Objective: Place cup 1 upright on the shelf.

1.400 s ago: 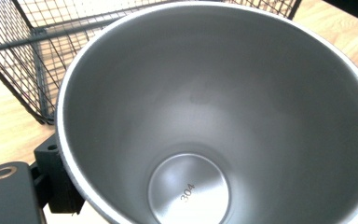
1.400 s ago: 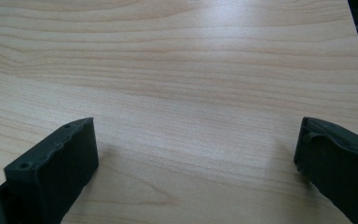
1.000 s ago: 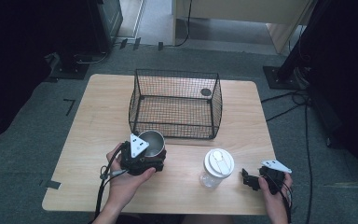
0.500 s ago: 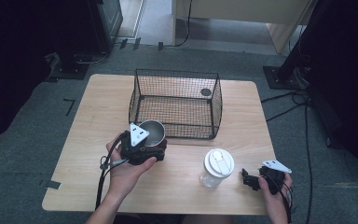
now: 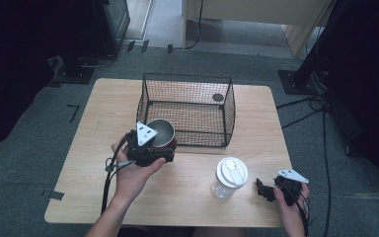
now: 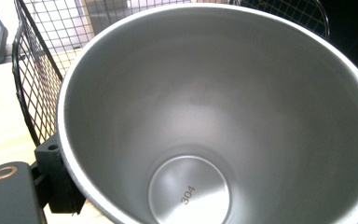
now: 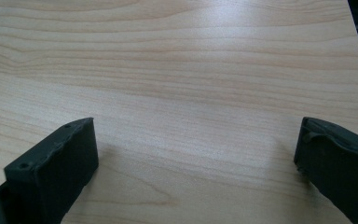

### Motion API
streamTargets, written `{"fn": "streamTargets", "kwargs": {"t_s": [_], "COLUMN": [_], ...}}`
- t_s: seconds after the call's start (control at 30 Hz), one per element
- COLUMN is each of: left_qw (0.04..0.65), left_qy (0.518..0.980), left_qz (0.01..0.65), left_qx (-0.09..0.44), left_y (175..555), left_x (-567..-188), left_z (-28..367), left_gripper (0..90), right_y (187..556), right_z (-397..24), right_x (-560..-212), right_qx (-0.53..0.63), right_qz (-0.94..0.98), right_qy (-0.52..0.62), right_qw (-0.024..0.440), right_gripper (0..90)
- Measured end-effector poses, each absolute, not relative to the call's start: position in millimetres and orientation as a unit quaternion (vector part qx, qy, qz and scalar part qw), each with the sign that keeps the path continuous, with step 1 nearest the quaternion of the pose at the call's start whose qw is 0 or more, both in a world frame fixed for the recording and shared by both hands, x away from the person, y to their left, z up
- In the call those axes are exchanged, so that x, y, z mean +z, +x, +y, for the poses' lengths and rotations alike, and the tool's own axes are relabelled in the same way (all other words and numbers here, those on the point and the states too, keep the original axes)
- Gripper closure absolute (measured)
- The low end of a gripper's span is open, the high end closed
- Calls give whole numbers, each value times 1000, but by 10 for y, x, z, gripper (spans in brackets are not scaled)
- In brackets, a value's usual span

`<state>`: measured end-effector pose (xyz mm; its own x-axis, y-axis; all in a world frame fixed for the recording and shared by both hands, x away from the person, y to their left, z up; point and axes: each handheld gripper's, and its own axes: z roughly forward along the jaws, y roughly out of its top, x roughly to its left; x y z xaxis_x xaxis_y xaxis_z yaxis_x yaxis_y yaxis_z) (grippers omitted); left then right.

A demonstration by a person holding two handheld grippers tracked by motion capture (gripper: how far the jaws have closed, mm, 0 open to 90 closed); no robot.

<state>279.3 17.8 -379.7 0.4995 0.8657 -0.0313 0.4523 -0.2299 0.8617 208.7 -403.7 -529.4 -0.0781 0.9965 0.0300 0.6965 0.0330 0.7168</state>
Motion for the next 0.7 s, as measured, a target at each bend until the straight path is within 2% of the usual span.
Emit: {"fn": "streamTargets", "kwargs": {"t_s": [0.7], "left_qw": [454], "left_qy": [731], "left_qz": [443], "left_qx": [252], "left_y": [3034], "left_x": [-3601], "left_z": [119], "left_gripper": [79], "right_y": [2088], "right_z": [-4038], "right_x": [-5294], "right_qx": [295], "right_qz": [672], "right_qy": [629], "right_qw": [254], "right_gripper": [0]}}
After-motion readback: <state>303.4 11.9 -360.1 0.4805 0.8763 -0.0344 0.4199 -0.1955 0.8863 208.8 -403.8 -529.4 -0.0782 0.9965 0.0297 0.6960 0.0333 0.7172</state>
